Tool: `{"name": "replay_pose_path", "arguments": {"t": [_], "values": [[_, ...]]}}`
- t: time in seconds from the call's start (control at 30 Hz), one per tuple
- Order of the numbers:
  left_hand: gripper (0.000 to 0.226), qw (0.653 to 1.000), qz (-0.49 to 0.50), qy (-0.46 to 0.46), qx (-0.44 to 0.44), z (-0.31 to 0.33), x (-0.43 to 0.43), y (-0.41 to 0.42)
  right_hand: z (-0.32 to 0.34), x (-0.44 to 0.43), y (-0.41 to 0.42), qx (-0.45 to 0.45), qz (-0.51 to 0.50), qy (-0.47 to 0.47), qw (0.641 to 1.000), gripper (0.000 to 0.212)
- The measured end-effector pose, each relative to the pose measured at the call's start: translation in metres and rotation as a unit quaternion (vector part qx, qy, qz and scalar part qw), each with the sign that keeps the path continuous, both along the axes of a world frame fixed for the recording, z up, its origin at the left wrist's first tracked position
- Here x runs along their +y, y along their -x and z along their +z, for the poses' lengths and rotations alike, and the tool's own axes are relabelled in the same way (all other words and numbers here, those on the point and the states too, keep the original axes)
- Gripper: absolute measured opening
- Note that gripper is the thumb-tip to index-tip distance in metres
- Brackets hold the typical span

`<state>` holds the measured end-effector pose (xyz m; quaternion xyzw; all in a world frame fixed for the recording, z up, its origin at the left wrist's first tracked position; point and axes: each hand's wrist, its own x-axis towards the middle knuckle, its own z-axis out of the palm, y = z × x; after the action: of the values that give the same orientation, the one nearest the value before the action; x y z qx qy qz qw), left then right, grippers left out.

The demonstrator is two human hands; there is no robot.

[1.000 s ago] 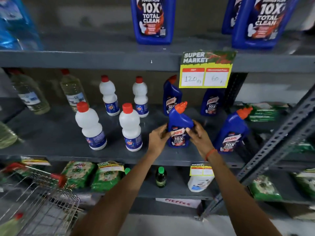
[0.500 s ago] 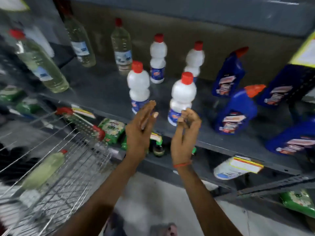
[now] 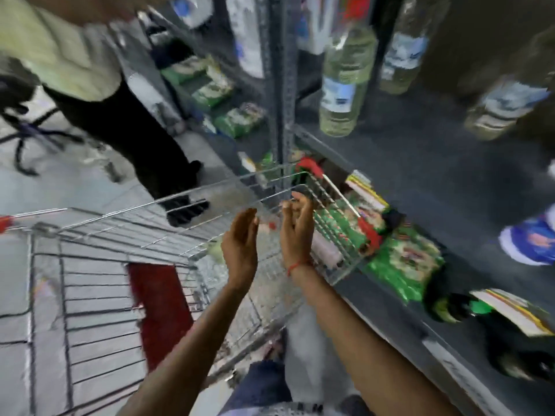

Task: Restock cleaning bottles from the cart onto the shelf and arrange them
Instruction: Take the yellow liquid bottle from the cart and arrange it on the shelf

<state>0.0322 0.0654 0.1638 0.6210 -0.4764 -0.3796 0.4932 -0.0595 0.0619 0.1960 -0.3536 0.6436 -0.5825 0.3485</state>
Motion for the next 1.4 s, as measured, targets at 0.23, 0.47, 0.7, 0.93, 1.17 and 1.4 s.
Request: {"name": "replay_pose_path", "arguments": {"t": [0.23, 0.47, 0.7, 0.93, 1.17, 1.4], "values": [[0.038, 0.98, -0.002, -0.146, -0.134, -0.088, -0.049, -0.066, -0.098, -0.064, -0.044, 0.001, 0.042, -0.23, 0.972, 0.031], [0.072, 0.861, -0.171, -0.234, -0.418, -0.206, -0.093, -0.07, -0.203, -0.096, -0.044, 0.033, 0.186, -0.417, 0.889, 0.037], [0.103, 0.756, -0.209, -0.246, -0.57, -0.281, -0.106, -0.074, -0.265, -0.112, -0.051, 0.002, 0.2, -0.451, 0.87, 0.017], [0.097, 0.765, -0.227, -0.239, -0.553, -0.256, -0.13, -0.081, -0.243, -0.114, -0.02, -0.026, 0.192, -0.493, 0.848, 0.029], [0.079, 0.9, -0.291, -0.273, -0.177, -0.195, -0.121, -0.093, -0.196, -0.102, 0.016, -0.061, 0.239, -0.482, 0.841, 0.059], [0.056, 0.851, -0.385, -0.263, 0.242, -0.066, -0.115, -0.064, -0.097, -0.085, 0.069, -0.255, 0.367, -0.298, 0.844, 0.047]]}}
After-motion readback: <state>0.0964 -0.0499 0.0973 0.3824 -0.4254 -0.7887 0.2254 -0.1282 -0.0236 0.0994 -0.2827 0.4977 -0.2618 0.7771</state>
